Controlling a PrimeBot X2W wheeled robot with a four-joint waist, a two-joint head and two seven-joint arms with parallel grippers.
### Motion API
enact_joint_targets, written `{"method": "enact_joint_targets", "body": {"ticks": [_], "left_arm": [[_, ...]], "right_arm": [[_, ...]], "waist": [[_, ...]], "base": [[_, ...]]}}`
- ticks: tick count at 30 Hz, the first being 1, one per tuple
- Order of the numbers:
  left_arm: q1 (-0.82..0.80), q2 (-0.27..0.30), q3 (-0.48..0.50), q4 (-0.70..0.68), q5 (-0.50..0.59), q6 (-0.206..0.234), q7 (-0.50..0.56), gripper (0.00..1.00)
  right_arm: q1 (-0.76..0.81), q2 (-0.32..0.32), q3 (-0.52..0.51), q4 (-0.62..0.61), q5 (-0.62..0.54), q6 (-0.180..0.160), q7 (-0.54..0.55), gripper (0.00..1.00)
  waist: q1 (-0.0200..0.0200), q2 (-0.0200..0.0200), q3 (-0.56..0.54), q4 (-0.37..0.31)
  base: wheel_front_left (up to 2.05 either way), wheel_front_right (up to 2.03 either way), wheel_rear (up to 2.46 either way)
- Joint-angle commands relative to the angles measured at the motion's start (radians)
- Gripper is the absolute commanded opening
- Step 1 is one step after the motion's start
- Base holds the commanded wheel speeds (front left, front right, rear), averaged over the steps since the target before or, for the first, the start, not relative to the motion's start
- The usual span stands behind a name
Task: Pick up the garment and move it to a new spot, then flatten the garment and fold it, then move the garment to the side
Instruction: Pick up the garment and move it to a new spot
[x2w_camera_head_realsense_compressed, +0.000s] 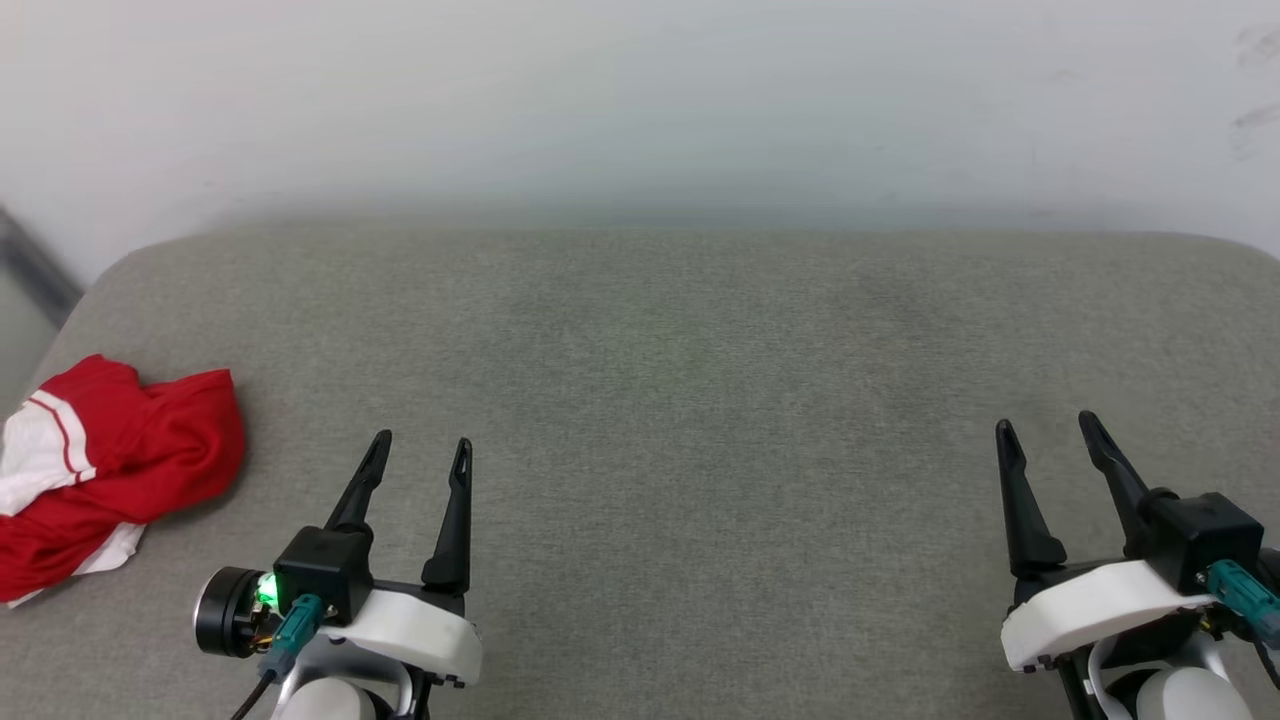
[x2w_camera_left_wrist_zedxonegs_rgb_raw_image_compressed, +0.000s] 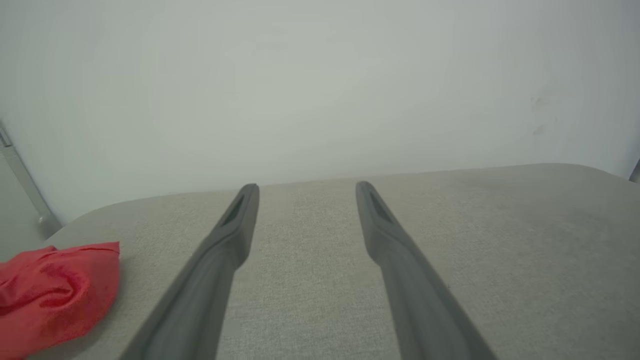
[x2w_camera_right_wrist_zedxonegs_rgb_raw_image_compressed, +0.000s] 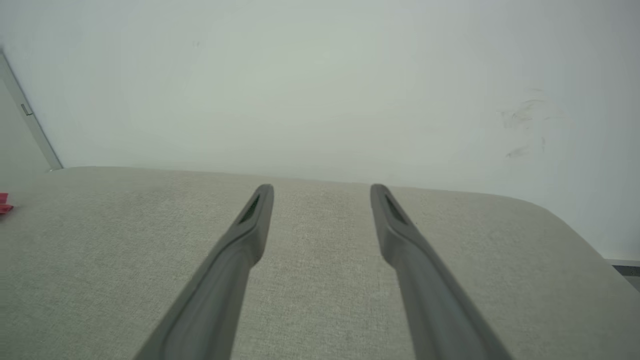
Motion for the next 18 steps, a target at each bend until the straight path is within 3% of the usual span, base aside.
{"method": "enact_joint_targets", "body": {"ticks": [1,7,18], "left_arm": [[-0.010,-0.001,0.005,0.000,-0.003,-0.001,-0.005,1.00],[-0.018,-0.004,0.024,0.003,-0.011,0.005,-0.004,1.00],[0.002,0.000,0.080,0.004,-0.022,0.016,-0.004,1.00]], "right_arm": [[-0.009,0.004,0.005,-0.008,-0.002,0.000,-0.004,1.00],[-0.009,0.004,0.032,-0.036,-0.006,0.000,0.003,1.00],[0.004,0.003,0.104,-0.079,-0.013,0.000,0.029,1.00]], "waist": [[0.0000,-0.0001,0.003,0.016],[0.0000,-0.0001,0.010,0.082],[0.0000,-0.0001,0.012,0.263]], "base": [[0.00,0.00,0.00],[0.00,0.00,0.00],[0.00,0.00,0.00]]}}
